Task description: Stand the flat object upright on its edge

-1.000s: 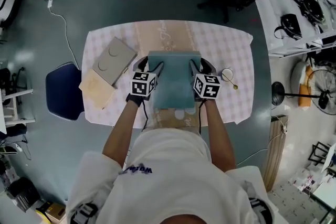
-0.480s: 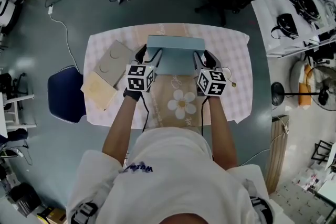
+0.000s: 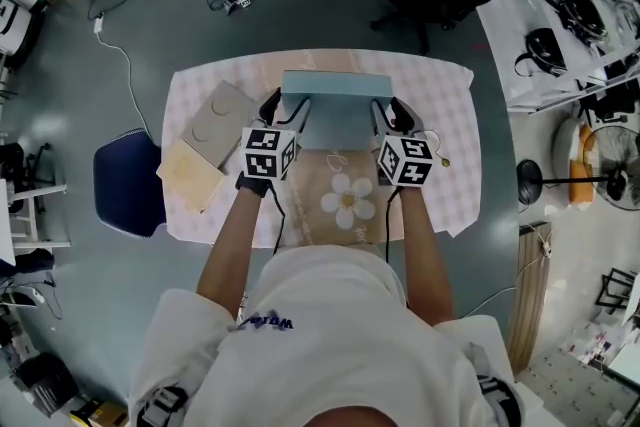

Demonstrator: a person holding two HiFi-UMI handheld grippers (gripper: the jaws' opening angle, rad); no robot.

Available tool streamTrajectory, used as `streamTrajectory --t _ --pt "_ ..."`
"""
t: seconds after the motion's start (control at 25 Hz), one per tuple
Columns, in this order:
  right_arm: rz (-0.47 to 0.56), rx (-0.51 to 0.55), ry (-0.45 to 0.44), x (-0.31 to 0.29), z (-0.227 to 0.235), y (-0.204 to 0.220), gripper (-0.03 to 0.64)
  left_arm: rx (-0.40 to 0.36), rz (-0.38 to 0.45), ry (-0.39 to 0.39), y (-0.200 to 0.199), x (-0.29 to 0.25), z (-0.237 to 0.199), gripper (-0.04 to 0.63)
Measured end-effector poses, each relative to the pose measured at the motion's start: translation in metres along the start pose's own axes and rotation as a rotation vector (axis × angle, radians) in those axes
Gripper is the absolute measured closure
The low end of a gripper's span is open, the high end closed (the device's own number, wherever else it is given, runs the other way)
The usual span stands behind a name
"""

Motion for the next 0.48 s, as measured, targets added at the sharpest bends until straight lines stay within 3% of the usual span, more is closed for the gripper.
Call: streamTrajectory --t 0.48 --pt "0.021 0.03 0.01 0.0017 0.0016 -0.0083 0.446 -0.015 0.04 0.002 -0.0082 0.0035 0.0027 0.351"
Point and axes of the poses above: the fingertips, and each gripper's own axes: x backward along the fingers, z to its right, y out of its underside, the point moved 4 cm from there along x, backward along the fingers, and after that the axes turned 15 degrees about x, right-handed, at the moved point
